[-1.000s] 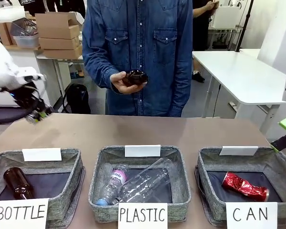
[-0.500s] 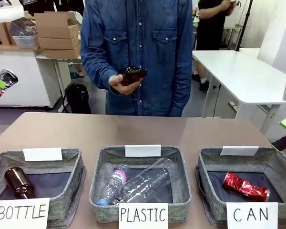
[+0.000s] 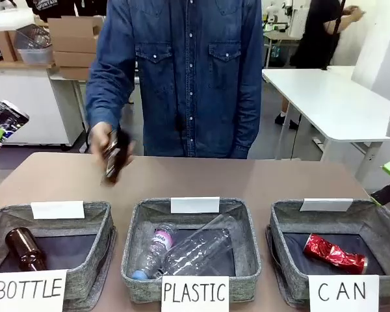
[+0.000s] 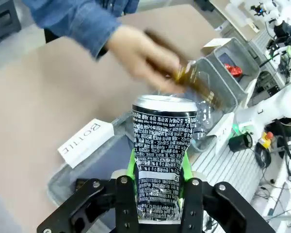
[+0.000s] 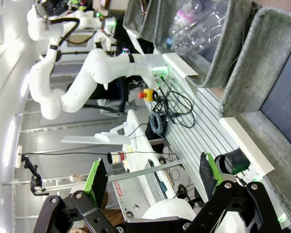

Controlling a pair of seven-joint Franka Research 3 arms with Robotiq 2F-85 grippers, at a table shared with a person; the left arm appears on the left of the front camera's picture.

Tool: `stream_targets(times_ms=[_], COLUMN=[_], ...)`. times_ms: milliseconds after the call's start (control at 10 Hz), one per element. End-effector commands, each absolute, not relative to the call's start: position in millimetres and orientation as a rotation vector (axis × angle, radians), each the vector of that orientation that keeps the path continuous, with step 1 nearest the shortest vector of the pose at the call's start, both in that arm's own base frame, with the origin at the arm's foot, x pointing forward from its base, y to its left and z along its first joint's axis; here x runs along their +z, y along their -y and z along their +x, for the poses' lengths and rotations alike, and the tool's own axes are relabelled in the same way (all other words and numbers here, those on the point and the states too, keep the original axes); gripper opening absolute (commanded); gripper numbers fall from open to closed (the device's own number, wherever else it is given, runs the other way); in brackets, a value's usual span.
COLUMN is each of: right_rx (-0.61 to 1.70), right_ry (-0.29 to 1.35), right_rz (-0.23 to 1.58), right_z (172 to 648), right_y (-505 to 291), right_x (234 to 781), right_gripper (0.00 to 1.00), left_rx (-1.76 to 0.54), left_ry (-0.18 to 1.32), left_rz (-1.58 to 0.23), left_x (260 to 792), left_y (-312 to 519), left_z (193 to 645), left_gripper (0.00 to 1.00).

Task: Sort the can waste into the basket.
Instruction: Pick up the can waste from the table and place it in the right Fabric basket.

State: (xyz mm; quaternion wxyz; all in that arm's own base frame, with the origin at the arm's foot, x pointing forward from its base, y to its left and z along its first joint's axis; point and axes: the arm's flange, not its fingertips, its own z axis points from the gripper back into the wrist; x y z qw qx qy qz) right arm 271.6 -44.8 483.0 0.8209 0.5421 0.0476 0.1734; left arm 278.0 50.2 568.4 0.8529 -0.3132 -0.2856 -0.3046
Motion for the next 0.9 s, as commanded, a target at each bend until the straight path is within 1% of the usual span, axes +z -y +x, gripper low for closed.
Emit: stream_targets(times_ms=[0, 200, 300, 400, 600, 800], right_rx=[0.400, 0.400, 0.400, 0.400, 0.400, 0.400], right_ry=[-0.094, -0.094, -0.094, -0.094, -0.094, -0.094], right_rz=[1.147, 1.147, 1.147, 1.147, 1.147, 1.147], right_z=[270.7, 270.7, 270.7, 270.7, 270.7, 270.7], right_y=[48.0, 48.0, 48.0, 48.0, 48.0, 48.0], right_x=[482.7, 482.7, 482.7, 482.7, 482.7, 482.7], right_gripper=[1.00, 1.00, 1.00, 1.00, 1.00, 1.00], left_rx=[-0.502, -0.192, -0.100, -0.083, -0.084, -0.110], left_ry=[0.711, 0.956, 1.022, 1.016, 0.999, 0.957], left_rz=[-0.722, -0.777, -0.856, -0.884, -0.910, -0.909], left_x=[580.2, 581.2, 563.6, 546.6, 529.9, 530.9], left_y=[-119.0, -229.6, -268.8, -279.7, -284.9, -275.4], left_z=[258.9, 180.4, 143.9, 128.1, 126.4, 143.7], left_gripper=[0.37, 0.37, 0.37, 0.37, 0.37, 0.37])
